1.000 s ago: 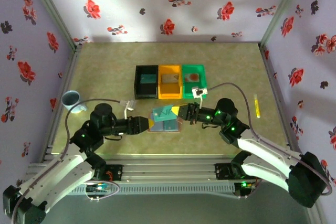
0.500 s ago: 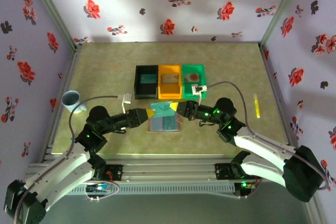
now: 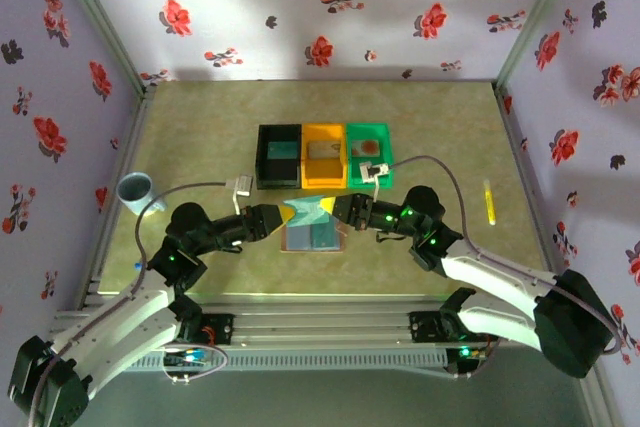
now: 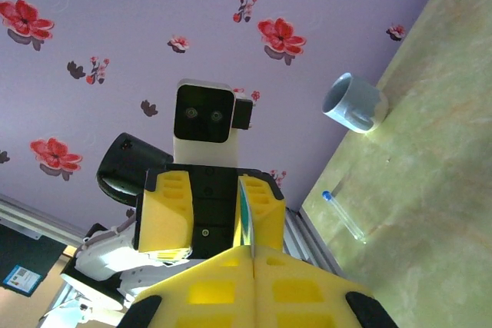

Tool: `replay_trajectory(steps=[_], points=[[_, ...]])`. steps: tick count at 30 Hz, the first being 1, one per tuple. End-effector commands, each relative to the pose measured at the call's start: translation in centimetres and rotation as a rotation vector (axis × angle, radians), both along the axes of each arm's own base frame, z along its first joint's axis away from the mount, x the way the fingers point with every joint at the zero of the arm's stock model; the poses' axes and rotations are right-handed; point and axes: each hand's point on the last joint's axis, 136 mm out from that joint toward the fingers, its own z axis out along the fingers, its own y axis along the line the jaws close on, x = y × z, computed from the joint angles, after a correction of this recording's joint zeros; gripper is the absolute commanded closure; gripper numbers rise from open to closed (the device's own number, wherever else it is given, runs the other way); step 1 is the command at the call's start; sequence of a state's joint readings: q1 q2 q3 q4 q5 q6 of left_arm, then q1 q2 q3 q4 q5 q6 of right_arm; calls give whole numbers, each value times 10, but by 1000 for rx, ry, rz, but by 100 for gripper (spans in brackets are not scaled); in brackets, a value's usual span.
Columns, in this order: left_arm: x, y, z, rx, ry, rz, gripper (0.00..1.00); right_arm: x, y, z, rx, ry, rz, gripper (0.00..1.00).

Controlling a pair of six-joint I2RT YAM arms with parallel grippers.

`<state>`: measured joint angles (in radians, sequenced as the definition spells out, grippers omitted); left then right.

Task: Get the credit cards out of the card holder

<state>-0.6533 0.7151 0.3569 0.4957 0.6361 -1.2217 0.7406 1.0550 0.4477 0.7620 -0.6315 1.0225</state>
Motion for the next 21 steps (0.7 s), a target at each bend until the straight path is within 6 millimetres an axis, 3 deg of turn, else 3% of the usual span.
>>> replay_trajectory(steps=[1, 17, 21], points=[[0, 2, 4, -29, -23, 6, 66, -1, 1, 7, 21, -20, 3, 100], [1, 1, 7, -25, -40, 3, 100, -1, 6, 5, -4, 19, 29, 100], [3, 0, 6, -13, -37, 5, 100, -2, 4, 5, -40, 14, 24, 88]])
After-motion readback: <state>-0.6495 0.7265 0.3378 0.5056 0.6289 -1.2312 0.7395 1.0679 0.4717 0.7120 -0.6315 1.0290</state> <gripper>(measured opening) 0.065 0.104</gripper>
